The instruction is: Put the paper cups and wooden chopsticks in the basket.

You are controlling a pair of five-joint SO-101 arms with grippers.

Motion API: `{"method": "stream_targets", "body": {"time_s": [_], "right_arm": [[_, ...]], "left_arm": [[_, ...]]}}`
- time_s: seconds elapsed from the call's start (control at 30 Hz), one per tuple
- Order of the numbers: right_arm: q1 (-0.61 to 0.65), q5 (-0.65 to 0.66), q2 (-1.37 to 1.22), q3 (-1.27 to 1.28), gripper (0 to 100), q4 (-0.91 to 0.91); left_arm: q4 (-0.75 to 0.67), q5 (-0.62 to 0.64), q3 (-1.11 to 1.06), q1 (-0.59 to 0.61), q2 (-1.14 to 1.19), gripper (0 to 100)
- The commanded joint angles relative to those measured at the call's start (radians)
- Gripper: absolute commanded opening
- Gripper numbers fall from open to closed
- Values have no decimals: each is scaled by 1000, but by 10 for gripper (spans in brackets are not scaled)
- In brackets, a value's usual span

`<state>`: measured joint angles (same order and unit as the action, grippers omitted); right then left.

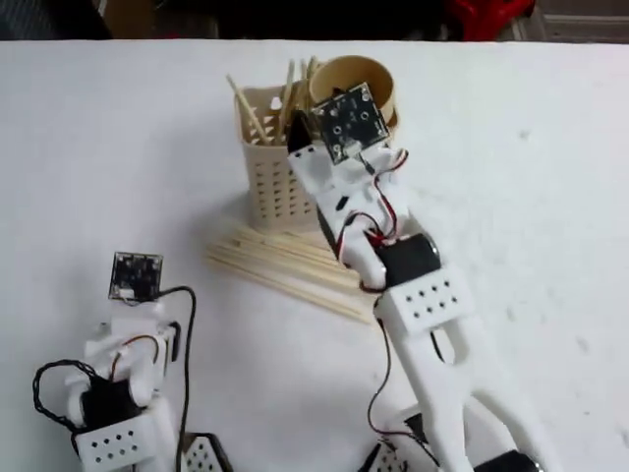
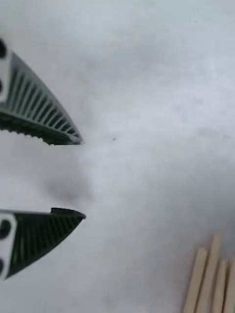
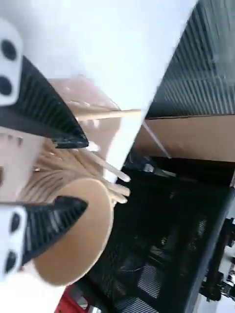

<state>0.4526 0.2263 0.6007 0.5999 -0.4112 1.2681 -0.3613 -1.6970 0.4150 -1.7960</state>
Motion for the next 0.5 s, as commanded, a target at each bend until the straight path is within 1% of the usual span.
{"method": "stream_targets", "body": {"time_s": [0.0,0.07,0.2,0.27,0.37,0.47], "right_arm": [[48,133,67,-52,103,-157],[97,189,71,-98,70,-266],[200,192,67,-187,50,-486],[246,192,65,-183,49,-559],[302,196,44,-110,49,-613],[323,198,18,-15,49,-615]], "left_arm": [[2,-5,3,7,-4,219],[2,-5,3,7,-4,219],[2,-5,3,7,-4,219],[2,-5,3,7,-4,219],[2,-5,3,7,-4,219],[2,-5,3,7,-4,219]]}}
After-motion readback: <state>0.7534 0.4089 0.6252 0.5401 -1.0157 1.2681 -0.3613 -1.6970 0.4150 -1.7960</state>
